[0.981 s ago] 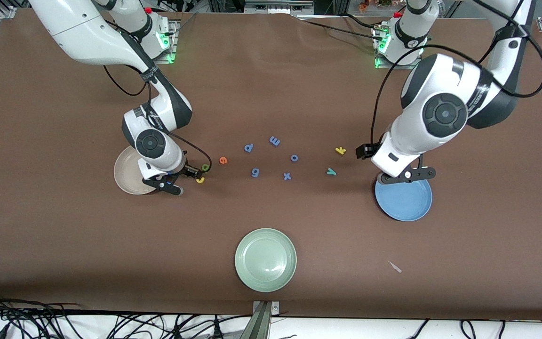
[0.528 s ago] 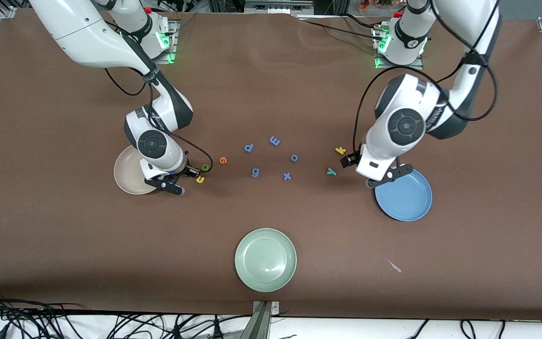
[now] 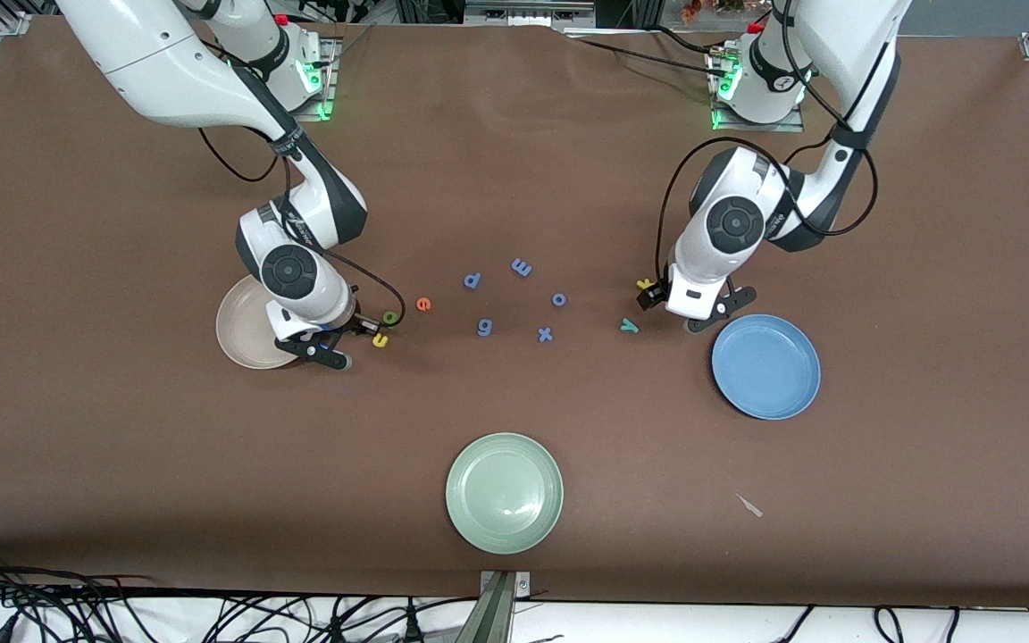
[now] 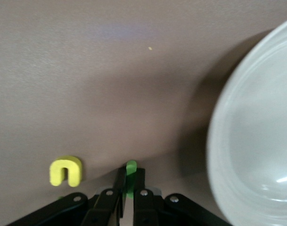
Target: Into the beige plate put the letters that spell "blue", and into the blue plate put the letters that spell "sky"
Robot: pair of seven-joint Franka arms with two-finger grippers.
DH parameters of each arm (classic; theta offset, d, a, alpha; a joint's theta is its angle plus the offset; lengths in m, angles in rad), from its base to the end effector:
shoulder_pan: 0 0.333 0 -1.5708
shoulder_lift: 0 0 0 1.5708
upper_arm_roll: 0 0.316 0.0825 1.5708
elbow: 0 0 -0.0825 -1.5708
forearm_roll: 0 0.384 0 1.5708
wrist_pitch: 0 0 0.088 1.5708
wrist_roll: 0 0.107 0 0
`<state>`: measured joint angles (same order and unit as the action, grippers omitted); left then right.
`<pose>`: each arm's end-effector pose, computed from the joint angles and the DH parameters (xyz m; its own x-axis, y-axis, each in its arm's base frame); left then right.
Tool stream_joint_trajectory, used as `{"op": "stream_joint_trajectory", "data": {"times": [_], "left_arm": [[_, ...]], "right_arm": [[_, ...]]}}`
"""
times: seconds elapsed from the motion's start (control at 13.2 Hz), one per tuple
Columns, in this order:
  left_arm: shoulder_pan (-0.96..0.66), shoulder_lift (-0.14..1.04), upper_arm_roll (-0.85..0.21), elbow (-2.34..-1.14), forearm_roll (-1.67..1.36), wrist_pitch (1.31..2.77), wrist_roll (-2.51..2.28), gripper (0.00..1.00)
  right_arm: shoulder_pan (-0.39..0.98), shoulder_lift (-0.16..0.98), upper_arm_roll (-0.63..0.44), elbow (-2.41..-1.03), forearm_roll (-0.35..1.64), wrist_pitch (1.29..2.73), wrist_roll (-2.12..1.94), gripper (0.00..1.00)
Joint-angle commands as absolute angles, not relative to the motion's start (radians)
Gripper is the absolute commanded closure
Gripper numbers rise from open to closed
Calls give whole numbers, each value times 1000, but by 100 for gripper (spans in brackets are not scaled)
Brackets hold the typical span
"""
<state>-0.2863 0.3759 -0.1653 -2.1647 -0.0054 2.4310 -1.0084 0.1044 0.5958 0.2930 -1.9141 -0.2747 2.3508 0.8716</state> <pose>0.4983 -0.2428 0.2134 0.8356 0.5383 -0.1096 0.5357 -0.8427 -0.0548 0.5684 0.2292 0.1815 0.9500 -0.3034 -0.0734 -0.2960 -0.9502 0.0972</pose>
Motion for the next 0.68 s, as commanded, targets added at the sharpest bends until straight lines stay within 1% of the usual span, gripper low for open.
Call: {"op": "stream_joint_trajectory", "data": {"times": [0.0,0.15,0.3,0.38,0.45,0.53,0.6], "left_arm": [[-301,356,-167,-2220,15,2496,-1095,18],[-343,394,-167,-2217,17,2529,-1173,19],[-367,414,-166,-2217,17,2543,-1193,22],[-367,419,-166,-2215,17,2545,-1193,25],[-367,420,-164,-2217,17,2546,-1193,27],[-367,420,-164,-2220,17,2556,-1193,28],[-365,425,-164,-2221,17,2566,-1193,28]], "right_arm": [[97,509,261,-1912,-270,2231,743,100],[95,477,226,-1908,-267,2201,625,100],[95,451,195,-1911,-264,2157,521,100],[94,451,174,-1917,-264,2166,485,100],[92,451,164,-1921,-262,2171,480,92],[89,453,164,-1925,-262,2172,482,81],[89,454,164,-1931,-262,2183,483,73]]}}
